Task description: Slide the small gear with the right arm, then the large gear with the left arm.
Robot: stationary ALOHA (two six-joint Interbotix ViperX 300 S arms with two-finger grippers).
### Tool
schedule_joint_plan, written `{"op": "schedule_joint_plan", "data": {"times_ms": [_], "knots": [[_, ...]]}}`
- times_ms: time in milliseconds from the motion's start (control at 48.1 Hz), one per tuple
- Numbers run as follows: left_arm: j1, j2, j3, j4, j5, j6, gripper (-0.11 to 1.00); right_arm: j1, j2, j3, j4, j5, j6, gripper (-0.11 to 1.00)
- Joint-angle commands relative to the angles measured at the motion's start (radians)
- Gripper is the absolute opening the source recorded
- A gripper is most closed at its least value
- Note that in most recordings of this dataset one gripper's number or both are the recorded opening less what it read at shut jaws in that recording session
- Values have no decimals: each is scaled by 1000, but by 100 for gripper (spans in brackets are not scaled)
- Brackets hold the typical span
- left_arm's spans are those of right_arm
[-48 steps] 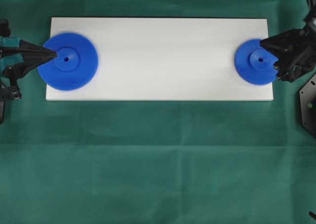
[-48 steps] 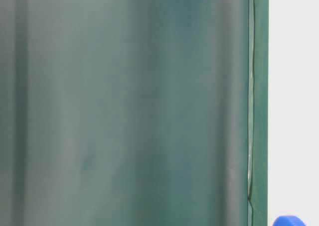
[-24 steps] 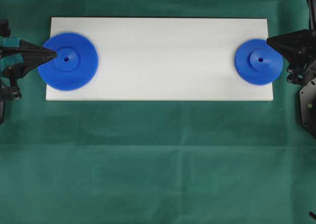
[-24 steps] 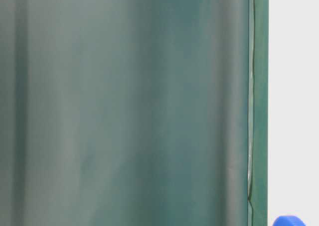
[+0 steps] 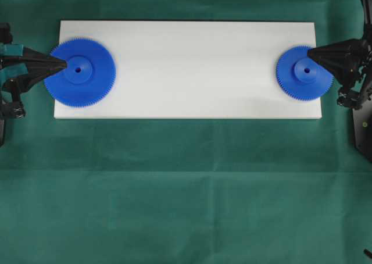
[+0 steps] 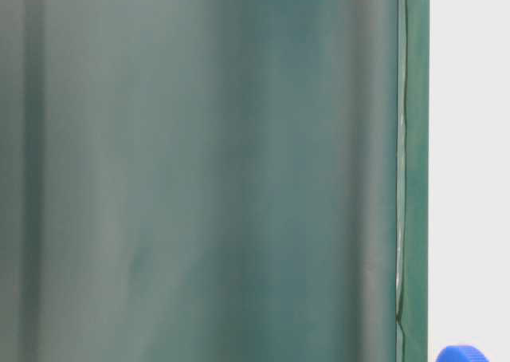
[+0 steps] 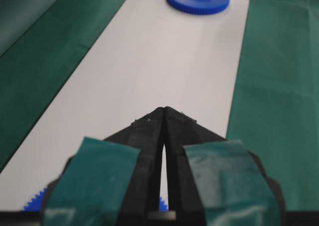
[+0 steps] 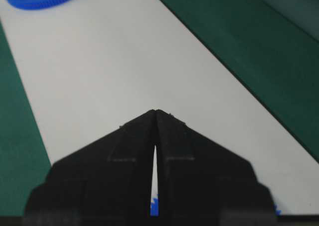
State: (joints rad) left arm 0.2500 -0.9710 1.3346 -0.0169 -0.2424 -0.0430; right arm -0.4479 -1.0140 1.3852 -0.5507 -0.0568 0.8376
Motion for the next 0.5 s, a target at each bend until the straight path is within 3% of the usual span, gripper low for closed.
{"op": "schedule_joint_plan", "data": {"times_ms": [0, 187, 478], "knots": [[-2, 11, -12, 0, -11, 0, -1, -2, 9, -11, -14, -23, -2, 50], [15, 17, -17, -2, -9, 3, -1, -2, 9, -11, -17, -28, -3, 50], [114, 52, -34, 0, 80, 8, -1, -2, 9, -6, -17, -28, -2, 50]]}}
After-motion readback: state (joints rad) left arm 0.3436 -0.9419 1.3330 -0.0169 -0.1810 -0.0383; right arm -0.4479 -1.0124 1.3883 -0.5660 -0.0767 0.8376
